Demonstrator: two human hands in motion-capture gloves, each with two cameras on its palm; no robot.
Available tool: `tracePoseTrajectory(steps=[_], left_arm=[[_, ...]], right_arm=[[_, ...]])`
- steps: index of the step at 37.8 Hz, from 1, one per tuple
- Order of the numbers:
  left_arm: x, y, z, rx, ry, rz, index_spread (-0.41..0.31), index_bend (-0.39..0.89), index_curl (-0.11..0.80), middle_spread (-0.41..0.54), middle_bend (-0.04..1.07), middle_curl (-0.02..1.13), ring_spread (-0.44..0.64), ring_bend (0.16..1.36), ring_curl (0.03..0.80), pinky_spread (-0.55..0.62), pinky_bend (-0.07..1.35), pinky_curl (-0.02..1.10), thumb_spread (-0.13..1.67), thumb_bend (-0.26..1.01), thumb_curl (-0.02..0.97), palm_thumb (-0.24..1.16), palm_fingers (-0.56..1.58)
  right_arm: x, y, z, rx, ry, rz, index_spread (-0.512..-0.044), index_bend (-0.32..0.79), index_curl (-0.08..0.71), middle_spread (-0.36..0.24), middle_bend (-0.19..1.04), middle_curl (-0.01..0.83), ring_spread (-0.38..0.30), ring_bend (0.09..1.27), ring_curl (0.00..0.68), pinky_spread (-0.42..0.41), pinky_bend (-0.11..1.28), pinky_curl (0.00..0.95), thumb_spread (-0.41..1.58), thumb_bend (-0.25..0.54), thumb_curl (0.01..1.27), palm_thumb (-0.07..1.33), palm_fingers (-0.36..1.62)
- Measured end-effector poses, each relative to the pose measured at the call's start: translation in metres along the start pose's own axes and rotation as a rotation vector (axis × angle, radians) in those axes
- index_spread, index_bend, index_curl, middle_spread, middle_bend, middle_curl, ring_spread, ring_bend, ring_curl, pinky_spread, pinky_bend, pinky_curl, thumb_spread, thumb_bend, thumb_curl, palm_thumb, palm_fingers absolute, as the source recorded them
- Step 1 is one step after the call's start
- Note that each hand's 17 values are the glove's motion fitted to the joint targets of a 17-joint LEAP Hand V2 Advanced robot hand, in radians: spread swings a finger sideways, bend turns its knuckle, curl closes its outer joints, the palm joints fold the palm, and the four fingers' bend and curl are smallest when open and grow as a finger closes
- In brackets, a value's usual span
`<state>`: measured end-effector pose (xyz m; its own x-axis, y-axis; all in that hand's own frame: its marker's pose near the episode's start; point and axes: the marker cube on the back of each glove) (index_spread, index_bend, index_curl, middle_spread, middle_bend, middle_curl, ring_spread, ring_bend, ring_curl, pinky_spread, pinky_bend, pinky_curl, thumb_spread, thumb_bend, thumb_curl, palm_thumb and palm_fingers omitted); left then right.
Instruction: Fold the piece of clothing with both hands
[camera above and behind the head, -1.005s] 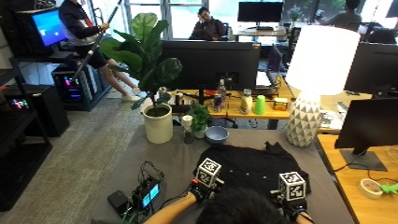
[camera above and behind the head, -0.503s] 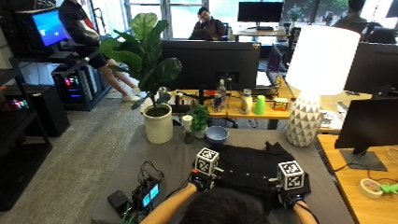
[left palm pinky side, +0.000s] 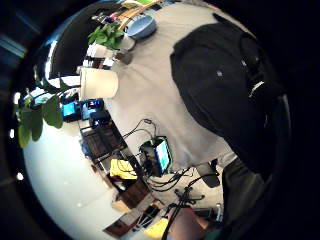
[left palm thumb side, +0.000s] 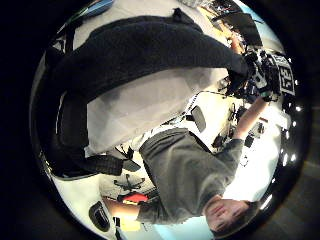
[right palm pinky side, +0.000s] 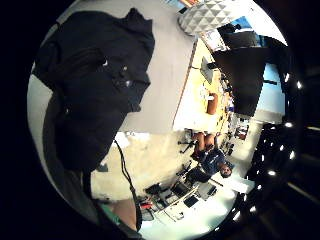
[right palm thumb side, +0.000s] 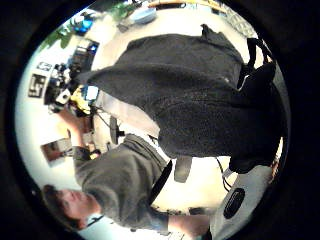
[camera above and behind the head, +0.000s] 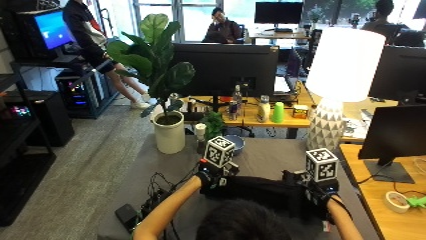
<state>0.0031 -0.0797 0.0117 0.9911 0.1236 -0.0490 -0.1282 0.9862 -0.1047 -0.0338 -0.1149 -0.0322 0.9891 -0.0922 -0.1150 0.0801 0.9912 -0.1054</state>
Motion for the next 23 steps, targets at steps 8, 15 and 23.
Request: tracePoseTrajectory(steps=[8,15,23], left_arm=[[-0.02,-0.072,-0.005,-0.113,-0.016,-0.228,-0.29,0.19,0.449,-0.324,0.43,0.53,-0.35,0.61,0.446,-0.33,0.23,0.4,1.44,0.05,0.263,0.6,1.22],[-0.023,-0.112,0.032,-0.332,0.052,-0.407,-0.292,0.19,0.467,-0.319,0.42,0.54,-0.35,0.58,0.444,-0.32,0.21,0.4,1.44,0.03,0.263,0.59,1.19],[-0.027,-0.137,0.077,-0.401,0.035,-0.489,-0.288,0.18,0.475,-0.318,0.4,0.54,-0.34,0.55,0.441,-0.31,0.19,0.4,1.44,0.01,0.263,0.57,1.17]], right_arm=[[0.022,-0.098,0.016,-0.078,0.06,0.132,-0.249,0.16,0.364,-0.147,0.4,0.481,-0.213,0.67,0.452,-0.264,0.55,0.434,1.11,0.072,0.45,1.15,1.24],[0.005,-0.138,0.027,-0.1,0.083,0.269,-0.252,0.15,0.372,-0.149,0.4,0.488,-0.217,0.66,0.457,-0.266,0.54,0.436,1.15,0.058,0.44,1.15,1.22],[0.004,-0.168,0.058,0.044,0.019,0.376,-0.25,0.14,0.368,-0.152,0.42,0.501,-0.213,0.65,0.462,-0.247,0.47,0.424,1.16,0.044,0.44,1.16,1.18]])
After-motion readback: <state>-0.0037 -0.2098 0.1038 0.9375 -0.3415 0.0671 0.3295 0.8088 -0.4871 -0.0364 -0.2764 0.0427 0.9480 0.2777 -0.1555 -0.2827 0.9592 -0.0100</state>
